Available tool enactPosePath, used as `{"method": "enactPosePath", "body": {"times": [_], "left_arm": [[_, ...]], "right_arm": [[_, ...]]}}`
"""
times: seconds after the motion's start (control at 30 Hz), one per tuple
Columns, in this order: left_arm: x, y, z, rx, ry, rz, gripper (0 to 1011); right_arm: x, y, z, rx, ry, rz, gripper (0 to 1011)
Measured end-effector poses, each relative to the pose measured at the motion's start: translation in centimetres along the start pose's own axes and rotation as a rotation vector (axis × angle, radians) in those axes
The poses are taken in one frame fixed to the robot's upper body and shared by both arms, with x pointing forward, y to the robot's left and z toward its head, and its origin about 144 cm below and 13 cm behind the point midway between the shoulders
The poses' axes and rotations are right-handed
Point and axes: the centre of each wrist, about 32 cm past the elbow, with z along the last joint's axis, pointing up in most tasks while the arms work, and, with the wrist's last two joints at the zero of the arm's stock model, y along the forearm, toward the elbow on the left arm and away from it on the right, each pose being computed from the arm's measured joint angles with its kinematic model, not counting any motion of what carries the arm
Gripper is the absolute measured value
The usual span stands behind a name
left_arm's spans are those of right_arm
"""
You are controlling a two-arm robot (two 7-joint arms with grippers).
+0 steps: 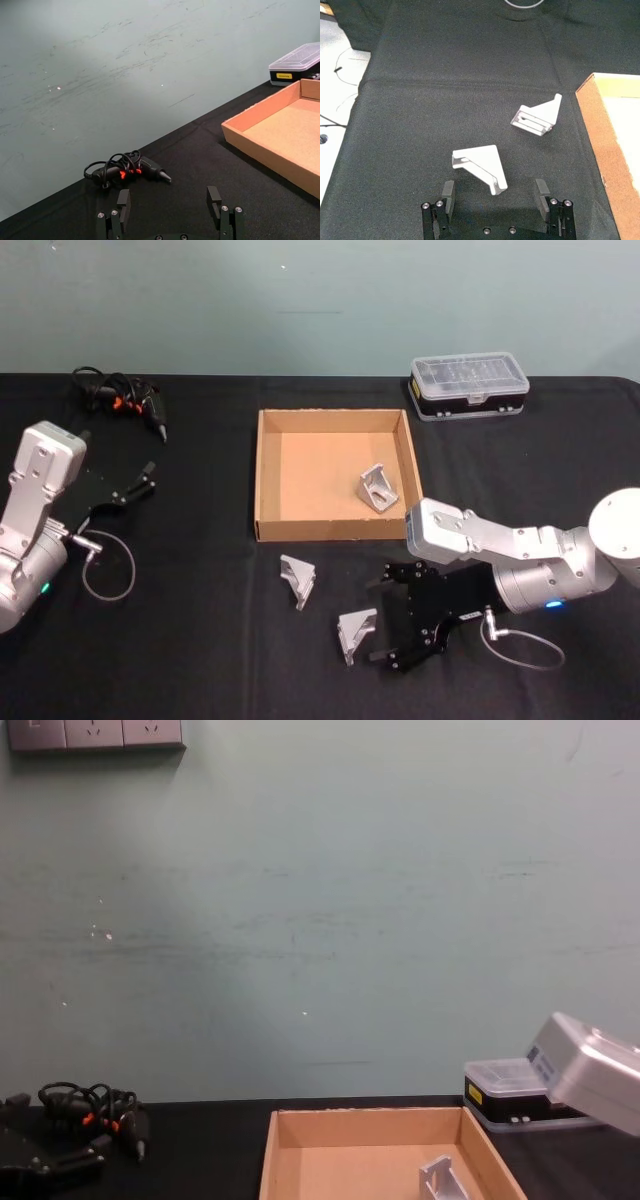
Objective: Use one hand to pick up the angle iron from the table and place it into the box.
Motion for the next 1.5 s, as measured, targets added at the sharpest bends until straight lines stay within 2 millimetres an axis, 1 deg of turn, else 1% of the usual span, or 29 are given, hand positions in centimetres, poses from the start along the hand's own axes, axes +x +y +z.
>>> {"method": "enactPosePath", "body": {"times": [0.57, 0.63, 0.7, 0.73, 0.8, 0.87, 0.9, 0.97, 1.07, 1.1, 1.17, 1.2, 1.23, 1.27, 1.33, 1.37, 1.43, 1.47, 1.5], "left_arm": [[0.00, 0.00, 0.00, 0.000, 0.000, 0.000, 1000], [0.00, 0.00, 0.00, 0.000, 0.000, 0.000, 1000], [0.00, 0.00, 0.00, 0.000, 0.000, 0.000, 1000], [0.00, 0.00, 0.00, 0.000, 0.000, 0.000, 1000], [0.00, 0.00, 0.00, 0.000, 0.000, 0.000, 1000], [0.00, 0.00, 0.00, 0.000, 0.000, 0.000, 1000], [0.00, 0.00, 0.00, 0.000, 0.000, 0.000, 1000], [0.00, 0.00, 0.00, 0.000, 0.000, 0.000, 1000], [0.00, 0.00, 0.00, 0.000, 0.000, 0.000, 1000], [0.00, 0.00, 0.00, 0.000, 0.000, 0.000, 1000], [0.00, 0.00, 0.00, 0.000, 0.000, 0.000, 1000], [0.00, 0.00, 0.00, 0.000, 0.000, 0.000, 1000], [0.00, 0.00, 0.00, 0.000, 0.000, 0.000, 1000], [0.00, 0.00, 0.00, 0.000, 0.000, 0.000, 1000], [0.00, 0.00, 0.00, 0.000, 0.000, 0.000, 1000], [0.00, 0.00, 0.00, 0.000, 0.000, 0.000, 1000], [0.00, 0.00, 0.00, 0.000, 0.000, 0.000, 1000], [0.00, 0.00, 0.00, 0.000, 0.000, 0.000, 1000], [0.00, 0.00, 0.00, 0.000, 0.000, 0.000, 1000]], "right_arm": [[0.86, 0.78, 0.23, 0.002, -0.001, 0.005, 1002], [0.90, 0.82, 0.23, 0.002, 0.000, 0.006, 964], [0.90, 0.86, 0.20, 0.002, 0.000, 0.006, 947], [0.89, 0.90, 0.17, 0.003, 0.000, 0.006, 888], [0.88, 0.91, 0.15, 0.003, 0.000, 0.003, 872], [0.87, 0.93, 0.13, 0.004, 0.000, 0.001, 785], [0.87, 0.93, 0.13, 0.004, 0.000, 0.001, 767], [0.85, 0.94, 0.10, 0.005, 0.000, 0.000, 692], [0.82, 0.95, 0.02, 0.005, 0.001, -0.002, 630], [0.78, 0.94, -0.04, 0.005, 0.002, -0.004, 573], [0.72, 0.95, -0.12, 0.006, 0.003, -0.004, 511], [0.68, 0.98, -0.17, 0.006, 0.004, -0.005, 511], [0.66, 0.98, -0.20, 0.006, 0.004, -0.005, 448], [0.65, 1.00, -0.22, 0.006, 0.004, -0.005, 427], [0.61, 1.03, -0.29, 0.006, 0.005, -0.008, 347], [0.59, 1.04, -0.30, 0.006, 0.006, -0.009, 329], [0.53, 1.06, -0.37, 0.005, 0.007, -0.010, 244], [0.52, 1.07, -0.40, 0.004, 0.008, -0.010, 226], [0.50, 1.09, -0.45, 0.003, 0.009, -0.011, 187]]}}
